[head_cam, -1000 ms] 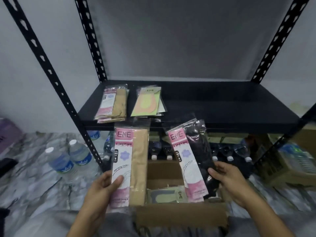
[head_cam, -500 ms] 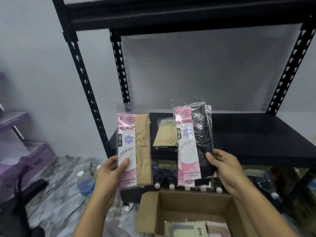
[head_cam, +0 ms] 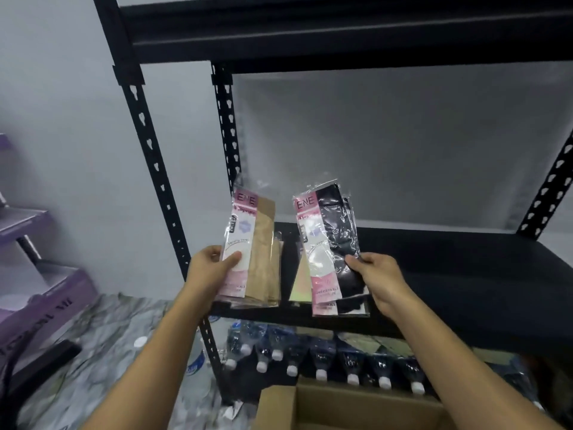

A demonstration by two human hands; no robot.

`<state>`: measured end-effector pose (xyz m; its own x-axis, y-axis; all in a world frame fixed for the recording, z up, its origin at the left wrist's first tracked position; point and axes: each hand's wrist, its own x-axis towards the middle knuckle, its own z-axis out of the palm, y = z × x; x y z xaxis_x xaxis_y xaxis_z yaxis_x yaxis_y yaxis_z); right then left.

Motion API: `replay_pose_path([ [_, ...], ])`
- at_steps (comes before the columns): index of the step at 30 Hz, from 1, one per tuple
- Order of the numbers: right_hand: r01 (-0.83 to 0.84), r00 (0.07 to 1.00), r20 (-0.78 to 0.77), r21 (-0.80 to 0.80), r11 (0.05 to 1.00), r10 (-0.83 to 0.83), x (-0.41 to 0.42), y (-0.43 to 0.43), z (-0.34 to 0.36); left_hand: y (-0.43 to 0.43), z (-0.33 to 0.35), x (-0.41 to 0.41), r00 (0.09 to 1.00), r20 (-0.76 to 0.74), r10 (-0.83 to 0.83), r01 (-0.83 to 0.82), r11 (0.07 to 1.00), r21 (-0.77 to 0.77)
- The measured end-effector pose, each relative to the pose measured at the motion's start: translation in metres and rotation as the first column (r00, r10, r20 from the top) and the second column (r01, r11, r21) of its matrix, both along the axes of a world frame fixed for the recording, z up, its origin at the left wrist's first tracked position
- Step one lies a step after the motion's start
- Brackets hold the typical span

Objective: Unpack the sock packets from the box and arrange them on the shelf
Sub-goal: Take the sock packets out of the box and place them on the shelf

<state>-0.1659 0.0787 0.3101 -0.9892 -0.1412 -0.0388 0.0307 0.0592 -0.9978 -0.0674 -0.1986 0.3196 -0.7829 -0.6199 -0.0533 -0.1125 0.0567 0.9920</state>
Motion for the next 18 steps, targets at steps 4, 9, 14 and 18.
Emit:
replay_pose_path([
  [4,0.029,1.0,-0.009,0.045,0.999,-0.028,-0.028,-0.015,-0.006,-0.01,-0.007,-0.032,0.998,0.044,0.054,-0.044,0.978,-0.206],
  [9,0.053,0.998,0.002,0.213,0.976,-0.055,-0.054,-0.033,-0.027,-0.014,-0.026,-0.055,0.979,0.169,0.118,-0.04,0.914,-0.405],
  [14,0.094,0.996,-0.038,0.386,0.918,-0.086,-0.056,-0.044,-0.036,-0.019,-0.047,-0.066,0.926,0.334,0.174,0.026,0.855,-0.518],
  [18,0.107,0.994,-0.062,0.476,0.873,-0.088,-0.053,-0.044,-0.041,-0.018,-0.054,-0.069,0.907,0.376,0.191,0.058,0.826,-0.56],
])
